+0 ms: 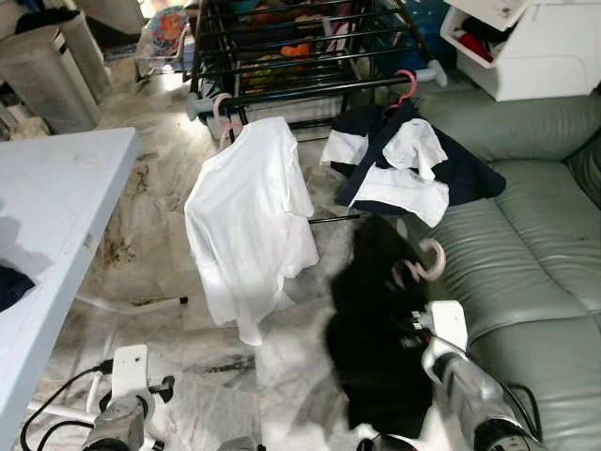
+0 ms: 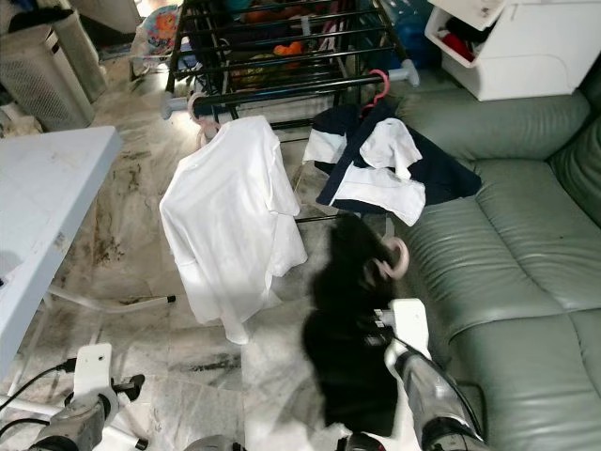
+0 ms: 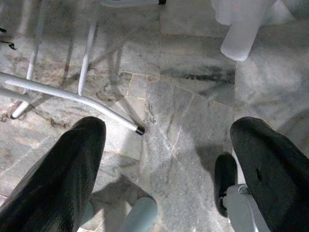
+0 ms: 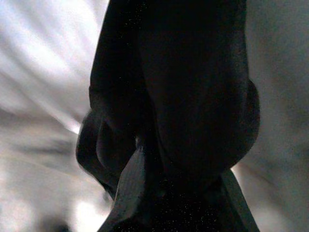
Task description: Hang hanger
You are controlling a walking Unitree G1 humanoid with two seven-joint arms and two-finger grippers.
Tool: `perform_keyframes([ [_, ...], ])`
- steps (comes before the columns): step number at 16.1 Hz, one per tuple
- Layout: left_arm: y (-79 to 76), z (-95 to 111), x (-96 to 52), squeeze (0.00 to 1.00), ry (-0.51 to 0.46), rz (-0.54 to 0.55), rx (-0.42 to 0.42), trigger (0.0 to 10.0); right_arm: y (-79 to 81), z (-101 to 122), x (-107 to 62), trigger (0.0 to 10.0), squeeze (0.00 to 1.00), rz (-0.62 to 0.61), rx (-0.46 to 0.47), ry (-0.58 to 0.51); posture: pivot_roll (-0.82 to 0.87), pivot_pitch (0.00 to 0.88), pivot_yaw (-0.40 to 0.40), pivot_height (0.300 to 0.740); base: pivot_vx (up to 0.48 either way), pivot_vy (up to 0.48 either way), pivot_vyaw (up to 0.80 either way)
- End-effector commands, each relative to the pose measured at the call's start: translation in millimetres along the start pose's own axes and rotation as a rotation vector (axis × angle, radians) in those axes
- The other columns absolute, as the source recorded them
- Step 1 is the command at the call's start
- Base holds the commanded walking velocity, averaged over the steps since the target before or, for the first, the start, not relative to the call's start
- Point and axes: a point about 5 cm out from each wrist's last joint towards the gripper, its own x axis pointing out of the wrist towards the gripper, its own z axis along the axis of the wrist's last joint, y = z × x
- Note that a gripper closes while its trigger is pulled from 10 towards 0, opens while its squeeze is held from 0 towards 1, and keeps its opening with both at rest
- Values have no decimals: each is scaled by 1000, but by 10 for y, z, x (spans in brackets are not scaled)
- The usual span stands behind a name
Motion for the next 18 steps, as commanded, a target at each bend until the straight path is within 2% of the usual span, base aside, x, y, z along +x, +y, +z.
perform_keyframes([
  [1,97,80,4,0,-27,19,22,10000,41,47,30,10000,0,-23,-19,-15,-52,0,91,740,0,0,0],
  [2,89,170,14,0,-60,8,-5,10000,60,200,72,10000,0,-26,-67,-78,-47,0,87,740,0,0,0],
  [3,41,287,22,0,-110,-22,-7,10000,110,407,114,10000,0,-29,-172,-172,-44,0,80,740,0,0,0],
  [4,-39,364,22,0,-160,-55,-26,10000,142,563,127,10000,0,-71,-232,-262,-30,0,65,740,0,0,0],
  [5,-102,455,15,0,-220,-88,-58,10000,147,695,117,10000,0,-104,-239,-345,-21,0,60,740,0,0,0],
  [7,-162,577,-7,0,-314,-123,-83,10000,176,820,88,10000,0,-123,-299,-436,-5,0,47,740,0,0,0],
  [9,-211,731,-51,0,-437,-163,-130,10000,196,975,46,10000,0,-136,-287,-543,-8,0,44,740,0,0,0],
  [11,-288,752,-64,0,-460,-206,-158,10000,193,936,66,10000,0,-149,-259,-518,0,0,41,740,0,0,0],
  [18,-288,752,-64,0,-460,-206,-158,10000,193,936,66,10000,0,-149,-259,-518,0,0,41,740,0,0,0],
])
